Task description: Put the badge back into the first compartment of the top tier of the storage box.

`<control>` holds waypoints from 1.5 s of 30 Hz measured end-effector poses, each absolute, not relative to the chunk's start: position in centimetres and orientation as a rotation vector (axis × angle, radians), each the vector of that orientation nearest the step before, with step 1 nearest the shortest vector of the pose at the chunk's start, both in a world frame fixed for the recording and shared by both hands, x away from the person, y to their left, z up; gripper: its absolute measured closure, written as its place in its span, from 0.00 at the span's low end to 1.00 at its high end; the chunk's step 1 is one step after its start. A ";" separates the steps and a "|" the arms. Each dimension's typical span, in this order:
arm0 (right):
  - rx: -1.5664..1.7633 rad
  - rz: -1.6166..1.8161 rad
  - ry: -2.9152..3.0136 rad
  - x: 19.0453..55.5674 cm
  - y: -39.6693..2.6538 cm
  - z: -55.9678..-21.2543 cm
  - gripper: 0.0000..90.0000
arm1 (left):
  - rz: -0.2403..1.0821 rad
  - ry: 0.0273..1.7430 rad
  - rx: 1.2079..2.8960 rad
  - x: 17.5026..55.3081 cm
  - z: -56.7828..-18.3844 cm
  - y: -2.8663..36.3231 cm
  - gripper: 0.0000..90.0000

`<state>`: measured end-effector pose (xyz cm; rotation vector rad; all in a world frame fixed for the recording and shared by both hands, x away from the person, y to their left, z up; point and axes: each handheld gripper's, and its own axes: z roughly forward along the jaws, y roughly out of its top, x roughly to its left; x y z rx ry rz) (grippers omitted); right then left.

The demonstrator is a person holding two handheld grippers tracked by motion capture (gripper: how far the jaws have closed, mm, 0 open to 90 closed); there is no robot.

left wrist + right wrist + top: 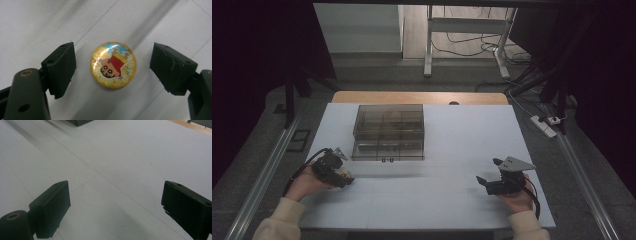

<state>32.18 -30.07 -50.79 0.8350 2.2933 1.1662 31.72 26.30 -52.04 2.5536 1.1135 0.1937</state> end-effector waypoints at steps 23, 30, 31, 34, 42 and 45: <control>0.834 1.163 2.293 32.2 -30.1 -50.8 0.09 | 0.154 1.105 2.542 31.6 -52.0 26.7 0.52; 0.833 1.168 2.289 32.1 -30.1 -50.8 0.09 | 0.158 1.110 2.519 31.5 -52.1 26.9 0.52; 0.832 1.168 2.289 32.1 -30.1 -50.8 0.09 | 0.156 1.112 2.515 31.5 -52.1 26.9 0.52; 0.835 1.157 2.282 32.1 -30.1 -50.7 0.09 | 0.166 1.124 2.502 31.5 -52.1 27.1 0.52; 0.837 1.158 2.282 32.1 -30.1 -50.7 0.09 | 0.189 1.149 2.445 31.4 -51.8 27.9 0.52; 0.836 1.159 2.282 32.1 -30.1 -50.7 0.09 | 0.200 1.152 2.416 31.3 -51.5 28.1 0.52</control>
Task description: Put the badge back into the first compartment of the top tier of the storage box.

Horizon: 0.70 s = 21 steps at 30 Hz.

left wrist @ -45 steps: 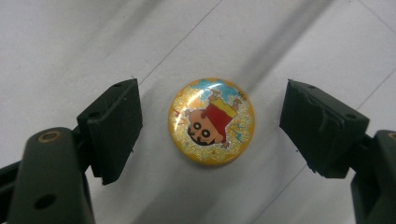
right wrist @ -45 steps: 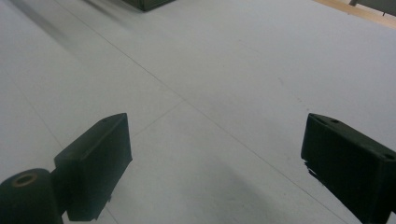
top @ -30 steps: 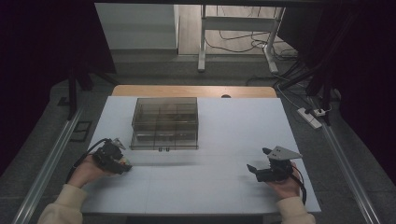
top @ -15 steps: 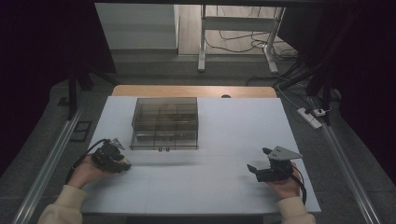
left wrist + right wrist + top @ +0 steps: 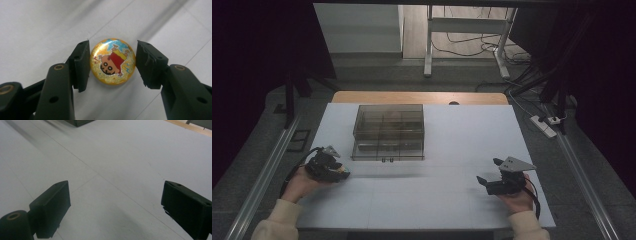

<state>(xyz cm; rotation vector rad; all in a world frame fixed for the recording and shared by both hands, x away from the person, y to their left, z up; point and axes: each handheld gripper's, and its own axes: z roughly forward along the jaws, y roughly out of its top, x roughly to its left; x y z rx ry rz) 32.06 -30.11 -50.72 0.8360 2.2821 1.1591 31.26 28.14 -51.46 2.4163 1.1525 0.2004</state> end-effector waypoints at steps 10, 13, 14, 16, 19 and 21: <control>0.832 1.167 2.288 32.1 -30.1 -50.8 0.09 | 0.219 1.164 2.350 30.9 -50.8 28.9 0.52; 0.836 1.158 2.282 32.1 -30.1 -50.8 0.09 | 0.220 1.166 2.325 30.8 -50.6 29.1 0.52; 0.836 1.159 2.283 32.1 -30.1 -50.8 0.09 | 0.219 1.167 2.319 30.8 -50.6 29.2 0.52; 0.836 1.157 2.283 32.1 -30.1 -50.8 0.09 | 0.222 1.169 2.303 30.7 -50.4 29.4 0.52; 0.836 1.157 2.282 32.1 -30.1 -50.8 0.09 | 0.228 1.170 2.281 30.5 -50.1 29.7 0.52; 0.834 1.165 2.286 32.1 -30.1 -50.8 0.09 | 0.236 1.174 2.257 30.4 -49.9 30.0 0.52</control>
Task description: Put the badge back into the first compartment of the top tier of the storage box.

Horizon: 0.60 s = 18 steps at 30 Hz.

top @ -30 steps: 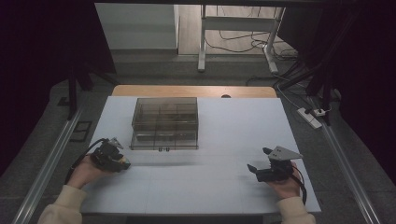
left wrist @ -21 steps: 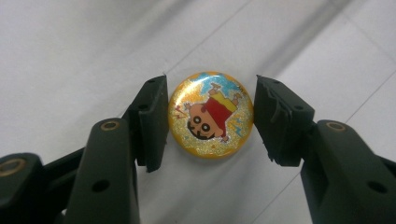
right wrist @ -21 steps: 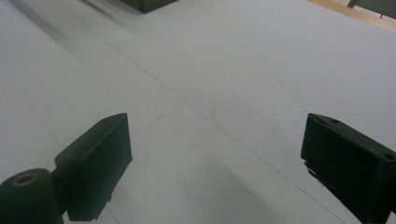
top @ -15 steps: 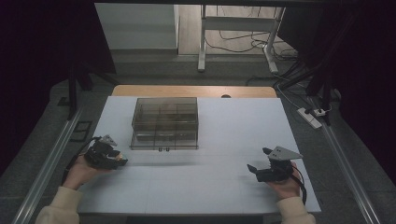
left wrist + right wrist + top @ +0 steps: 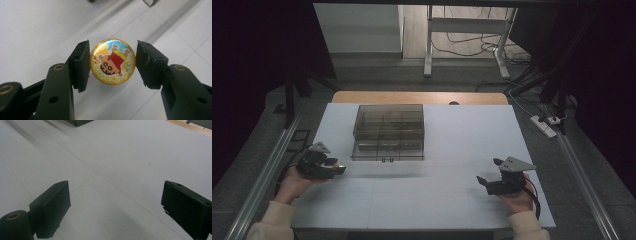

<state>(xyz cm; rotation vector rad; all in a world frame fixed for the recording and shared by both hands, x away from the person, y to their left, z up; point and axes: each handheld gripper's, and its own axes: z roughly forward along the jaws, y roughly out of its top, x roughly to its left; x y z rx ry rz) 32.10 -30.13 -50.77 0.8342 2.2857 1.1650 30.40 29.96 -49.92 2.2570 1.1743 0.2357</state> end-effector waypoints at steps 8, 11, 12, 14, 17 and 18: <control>0.836 1.158 2.284 32.1 -30.1 -50.8 0.09 | 0.295 1.172 2.199 29.9 -49.0 30.4 0.52; 0.837 1.160 2.285 32.1 -30.1 -50.8 0.09 | 0.308 1.168 2.176 29.8 -48.7 30.5 0.52; 0.837 1.160 2.285 32.1 -30.1 -50.8 0.09 | 0.313 1.166 2.169 29.7 -48.6 30.6 0.52; 0.840 1.159 2.286 32.1 -30.1 -50.8 0.09 | 0.320 1.169 2.146 29.7 -48.4 30.7 0.52; 0.841 1.158 2.285 32.1 -30.1 -50.8 0.09 | 0.327 1.167 2.120 29.6 -48.1 31.0 0.52; 0.841 1.158 2.286 32.1 -30.1 -50.8 0.09 | 0.330 1.167 2.111 29.5 -48.0 31.0 0.52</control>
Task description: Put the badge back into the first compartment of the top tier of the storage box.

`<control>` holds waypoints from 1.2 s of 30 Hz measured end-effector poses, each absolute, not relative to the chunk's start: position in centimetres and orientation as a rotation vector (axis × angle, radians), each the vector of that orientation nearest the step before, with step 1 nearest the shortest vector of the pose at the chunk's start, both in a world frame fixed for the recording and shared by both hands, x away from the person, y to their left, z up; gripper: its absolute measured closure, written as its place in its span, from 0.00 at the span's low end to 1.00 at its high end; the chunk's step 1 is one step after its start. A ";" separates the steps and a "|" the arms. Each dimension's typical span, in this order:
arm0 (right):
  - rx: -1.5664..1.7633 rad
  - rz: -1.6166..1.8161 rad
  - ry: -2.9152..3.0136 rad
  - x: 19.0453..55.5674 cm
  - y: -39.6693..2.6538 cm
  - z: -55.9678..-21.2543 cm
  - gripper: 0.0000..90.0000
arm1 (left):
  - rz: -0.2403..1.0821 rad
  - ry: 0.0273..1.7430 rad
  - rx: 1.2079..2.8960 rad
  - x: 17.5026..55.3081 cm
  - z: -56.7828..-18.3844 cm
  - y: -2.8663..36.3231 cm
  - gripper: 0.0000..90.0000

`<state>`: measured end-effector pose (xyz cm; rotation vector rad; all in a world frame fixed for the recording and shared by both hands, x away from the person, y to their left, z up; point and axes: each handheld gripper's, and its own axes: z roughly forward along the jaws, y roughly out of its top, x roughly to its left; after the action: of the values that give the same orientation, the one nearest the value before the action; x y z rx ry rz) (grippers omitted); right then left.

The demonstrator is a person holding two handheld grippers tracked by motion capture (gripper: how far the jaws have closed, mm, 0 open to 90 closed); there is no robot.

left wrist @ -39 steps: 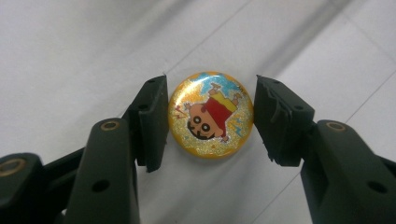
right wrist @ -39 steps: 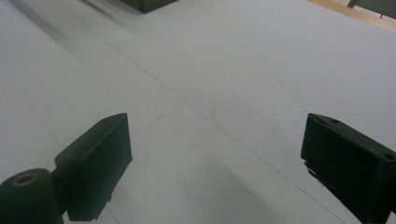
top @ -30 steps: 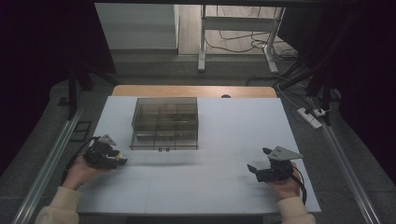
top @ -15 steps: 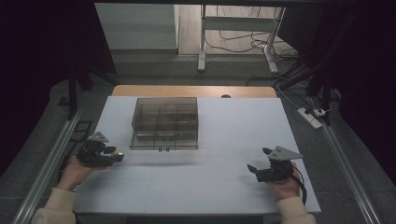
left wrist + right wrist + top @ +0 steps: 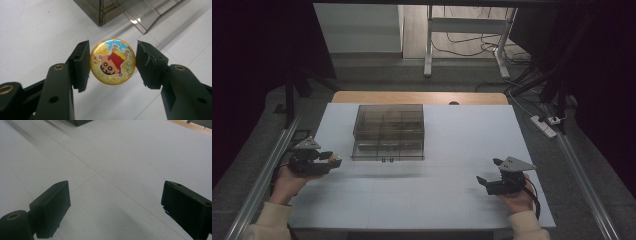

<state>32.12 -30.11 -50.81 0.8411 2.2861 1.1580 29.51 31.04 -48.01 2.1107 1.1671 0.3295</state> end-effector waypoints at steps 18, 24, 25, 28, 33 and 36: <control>0.837 1.160 2.287 32.2 -30.1 -50.8 0.09 | 0.373 1.152 1.996 29.0 -46.8 31.6 0.52; 0.836 1.162 2.288 32.2 -30.1 -50.9 0.09 | 0.387 1.143 1.972 28.9 -46.4 31.5 0.52; 0.836 1.161 2.288 32.2 -30.1 -50.9 0.09 | 0.388 1.141 1.970 29.0 -46.4 31.5 0.52; 0.836 1.159 2.289 32.2 -30.1 -50.9 0.09 | 0.390 1.140 1.962 29.0 -46.3 31.4 0.52; 0.834 1.161 2.288 32.2 -30.0 -50.9 0.09 | 0.403 1.128 1.949 28.9 -45.9 31.3 0.52; 0.834 1.161 2.289 32.1 -30.0 -50.8 0.09 | 0.408 1.121 1.938 28.9 -45.6 31.2 0.52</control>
<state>32.14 -30.03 -50.85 0.8336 2.2885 1.1606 28.90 31.19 -45.62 1.9375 1.1208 0.4084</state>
